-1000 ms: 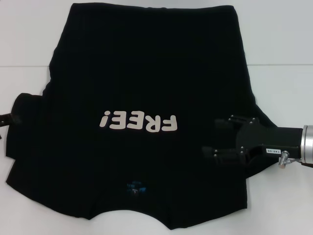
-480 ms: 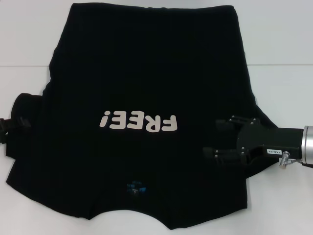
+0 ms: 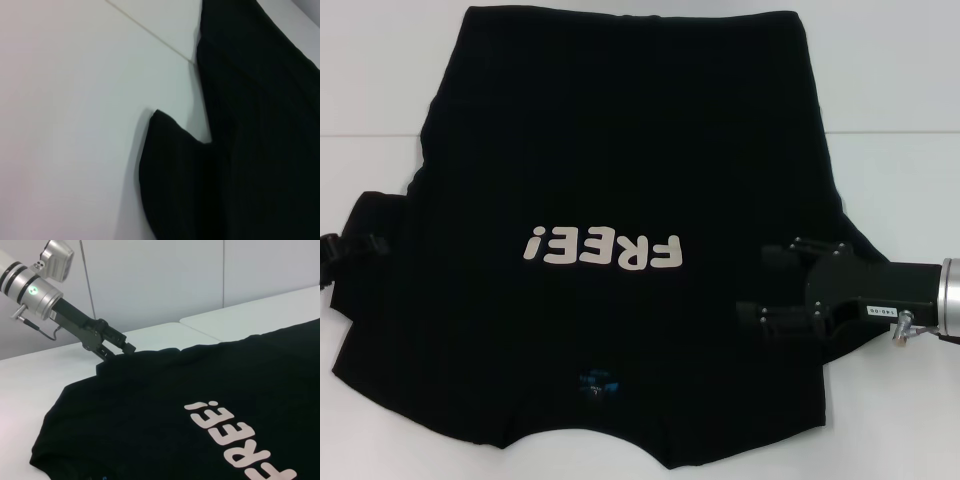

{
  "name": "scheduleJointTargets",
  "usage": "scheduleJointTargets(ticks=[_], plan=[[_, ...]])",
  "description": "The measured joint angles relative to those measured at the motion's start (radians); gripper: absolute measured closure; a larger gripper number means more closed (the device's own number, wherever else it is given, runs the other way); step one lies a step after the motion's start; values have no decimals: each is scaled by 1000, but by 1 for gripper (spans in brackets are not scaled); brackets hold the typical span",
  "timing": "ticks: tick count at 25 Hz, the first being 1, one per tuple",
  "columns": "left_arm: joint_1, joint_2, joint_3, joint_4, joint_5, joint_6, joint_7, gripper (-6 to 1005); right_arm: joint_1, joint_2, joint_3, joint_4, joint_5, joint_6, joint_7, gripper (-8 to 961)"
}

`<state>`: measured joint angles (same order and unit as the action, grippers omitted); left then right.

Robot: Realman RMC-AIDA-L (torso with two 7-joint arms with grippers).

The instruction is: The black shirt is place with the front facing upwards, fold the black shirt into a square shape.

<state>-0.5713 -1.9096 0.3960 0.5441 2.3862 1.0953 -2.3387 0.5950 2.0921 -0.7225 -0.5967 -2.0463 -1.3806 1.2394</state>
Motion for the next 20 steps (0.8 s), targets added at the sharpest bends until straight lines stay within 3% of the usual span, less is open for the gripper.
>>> scheduleJointTargets(ticks=[1, 7, 18, 20], plan=[[0, 0, 1, 4, 0, -3, 2, 187, 0, 0, 0, 0, 0, 0, 0, 8], [1, -3, 2, 24, 12, -21, 7, 416, -2, 0, 0, 0, 0, 0, 0, 8], [-4, -4, 14, 23, 31, -23, 9, 658, -3, 0, 0, 0, -2, 0, 0, 9], [-3, -4, 14, 24, 31, -23, 8, 751, -3, 0, 1, 0, -2, 0, 0, 9]])
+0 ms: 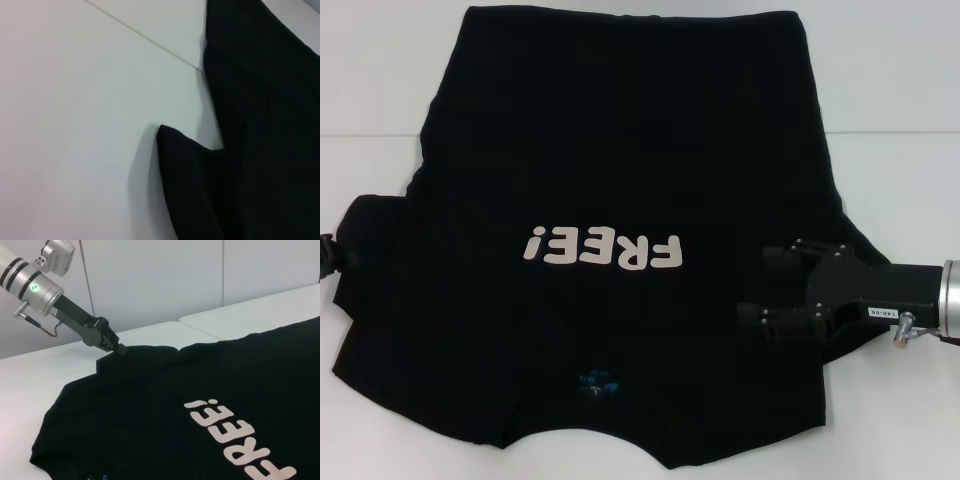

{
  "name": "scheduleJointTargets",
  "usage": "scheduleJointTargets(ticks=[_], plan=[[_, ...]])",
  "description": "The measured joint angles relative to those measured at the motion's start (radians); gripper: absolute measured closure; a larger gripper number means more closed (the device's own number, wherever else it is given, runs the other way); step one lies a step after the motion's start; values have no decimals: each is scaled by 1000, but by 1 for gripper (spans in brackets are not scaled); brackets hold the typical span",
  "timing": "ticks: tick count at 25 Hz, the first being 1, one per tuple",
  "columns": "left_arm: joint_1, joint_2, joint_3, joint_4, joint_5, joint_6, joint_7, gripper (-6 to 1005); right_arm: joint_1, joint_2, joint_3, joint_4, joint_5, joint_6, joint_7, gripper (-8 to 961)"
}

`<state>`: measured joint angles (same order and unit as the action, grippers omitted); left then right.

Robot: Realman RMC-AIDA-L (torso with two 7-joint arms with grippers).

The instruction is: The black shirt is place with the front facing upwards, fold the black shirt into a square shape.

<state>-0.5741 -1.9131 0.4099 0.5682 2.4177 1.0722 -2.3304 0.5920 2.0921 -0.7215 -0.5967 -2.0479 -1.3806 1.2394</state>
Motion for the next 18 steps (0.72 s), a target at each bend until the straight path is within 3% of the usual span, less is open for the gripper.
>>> scheduleJointTargets(ticks=[3, 9, 18], plan=[[4, 0, -1, 4, 1, 0, -2, 890, -1, 0, 3, 0, 0, 0, 0, 9], [16, 6, -9, 37, 2, -24, -6, 997, -9, 0, 6, 0, 4, 0, 0, 9], [16, 25, -9, 94, 6, -35, -7, 993, -22, -1, 8, 0, 5, 0, 0, 9]])
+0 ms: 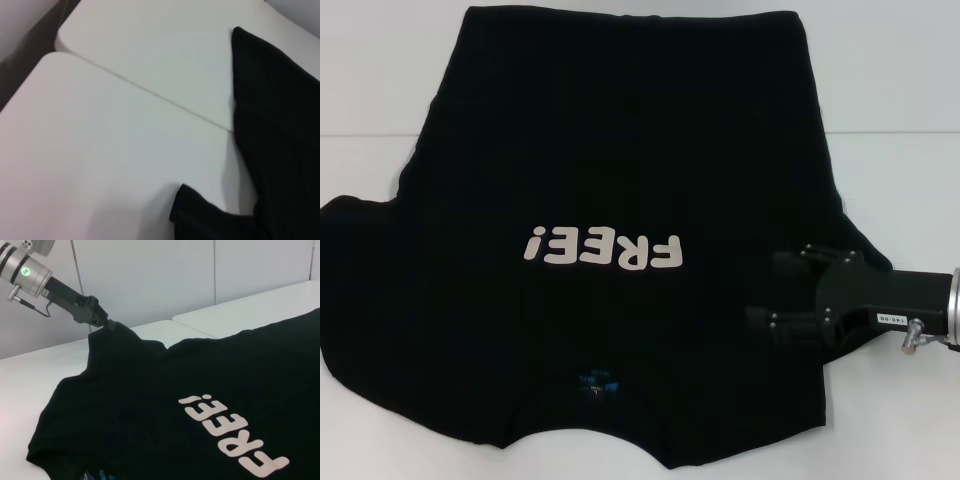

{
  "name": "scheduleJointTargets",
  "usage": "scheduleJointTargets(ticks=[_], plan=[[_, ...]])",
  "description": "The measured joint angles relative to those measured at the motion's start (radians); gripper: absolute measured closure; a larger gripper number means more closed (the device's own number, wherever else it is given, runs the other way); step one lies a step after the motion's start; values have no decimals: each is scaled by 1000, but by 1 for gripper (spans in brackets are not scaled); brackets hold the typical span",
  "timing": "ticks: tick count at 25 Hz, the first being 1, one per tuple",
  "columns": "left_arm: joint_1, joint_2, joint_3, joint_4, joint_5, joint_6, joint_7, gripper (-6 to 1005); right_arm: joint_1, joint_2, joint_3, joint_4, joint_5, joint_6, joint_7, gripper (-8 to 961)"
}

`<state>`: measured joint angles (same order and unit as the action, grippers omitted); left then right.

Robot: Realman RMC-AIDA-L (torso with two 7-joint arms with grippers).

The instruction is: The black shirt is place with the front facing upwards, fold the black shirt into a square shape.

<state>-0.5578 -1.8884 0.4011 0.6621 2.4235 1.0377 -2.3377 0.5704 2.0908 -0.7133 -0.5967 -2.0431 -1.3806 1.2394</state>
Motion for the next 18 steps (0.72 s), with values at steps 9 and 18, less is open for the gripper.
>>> scheduleJointTargets(ticks=[9, 18], plan=[[-41, -5, 7, 19, -7, 97, 0, 988, -11, 0, 0, 0, 0, 0, 0, 9], [-120, -111, 67, 131, -8, 242, -9, 984, -15, 1, 0, 14, -1, 0, -1, 9]])
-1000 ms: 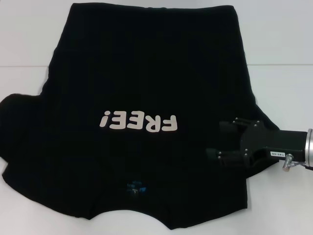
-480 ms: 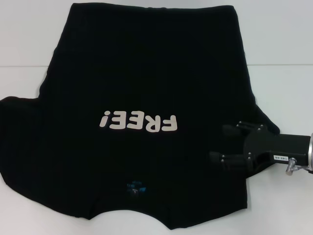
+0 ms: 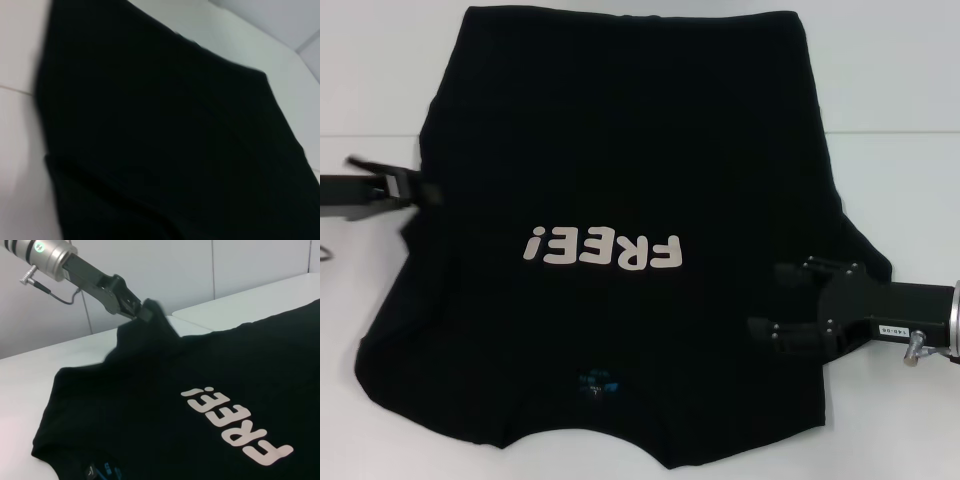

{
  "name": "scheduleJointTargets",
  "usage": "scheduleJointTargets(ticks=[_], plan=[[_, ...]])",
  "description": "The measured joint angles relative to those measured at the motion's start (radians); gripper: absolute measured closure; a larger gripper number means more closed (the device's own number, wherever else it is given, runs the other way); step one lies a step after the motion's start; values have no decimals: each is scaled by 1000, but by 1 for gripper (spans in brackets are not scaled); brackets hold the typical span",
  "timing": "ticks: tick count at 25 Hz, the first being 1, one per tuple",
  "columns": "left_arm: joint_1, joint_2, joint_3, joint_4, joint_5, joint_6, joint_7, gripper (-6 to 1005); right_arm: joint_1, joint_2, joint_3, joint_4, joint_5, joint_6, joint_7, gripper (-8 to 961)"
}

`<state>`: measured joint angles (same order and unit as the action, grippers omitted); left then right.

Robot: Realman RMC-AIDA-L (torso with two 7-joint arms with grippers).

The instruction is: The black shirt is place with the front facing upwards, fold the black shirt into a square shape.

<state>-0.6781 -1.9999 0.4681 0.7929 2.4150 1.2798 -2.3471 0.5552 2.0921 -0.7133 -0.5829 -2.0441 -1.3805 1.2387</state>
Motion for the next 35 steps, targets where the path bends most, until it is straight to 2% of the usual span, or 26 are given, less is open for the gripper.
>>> scheduleJointTargets(ticks=[2, 3, 4, 8, 10, 15, 16, 19, 22, 23, 24, 25, 28, 32, 35], plan=[[-8, -15, 26, -5, 0, -6, -11, 983, 0, 0, -2, 0, 0, 0, 0, 9], [-8, -15, 26, -5, 0, -6, -11, 983, 0, 1, -3, 1, 0, 0, 0, 9], [-14, -28, 48, -28, -1, -22, -16, 983, 0, 1, -5, 2, 0, 0, 0, 9], [-19, -35, 51, -92, -15, -31, -14, 984, 0, 1, -5, 11, -1, 0, -3, 9], [-20, -33, 48, -135, -52, -25, -10, 946, 0, 1, -3, 12, -1, 0, -4, 8], [7, -3, 45, -223, -206, 32, 61, 851, -1, 0, 1, 12, -1, 0, -4, 9], [18, 1, 44, -226, -234, 46, 94, 832, -2, 0, 5, 13, -1, 0, 1, 9], [60, 4, 31, -217, -340, 137, 287, 677, -3, -1, 29, 13, -1, 0, 38, 9], [119, 0, 12, -211, -441, 273, 608, 533, -3, -8, 62, 2, 0, 0, 132, 8], [142, -6, 8, -210, -464, 310, 709, 492, -4, -13, 70, -3, 0, 0, 164, 8], [149, -8, 7, -210, -471, 323, 737, 451, -5, -22, 83, -12, -1, -3, 220, 8], [174, -19, 6, -210, -489, 362, 848, 410, -7, -33, 93, -22, -2, -6, 277, 8], [205, -36, 13, -207, -491, 412, 986, 289, -15, -72, 97, -74, -15, -14, 479, 8], [220, -50, 32, -206, -474, 446, 1083, 131, -12, -129, 98, -184, -100, -70, 785, 8], [226, -51, 68, -206, -470, 432, 1103, 112, 14, -163, 98, -269, -228, -90, 1046, 9]])
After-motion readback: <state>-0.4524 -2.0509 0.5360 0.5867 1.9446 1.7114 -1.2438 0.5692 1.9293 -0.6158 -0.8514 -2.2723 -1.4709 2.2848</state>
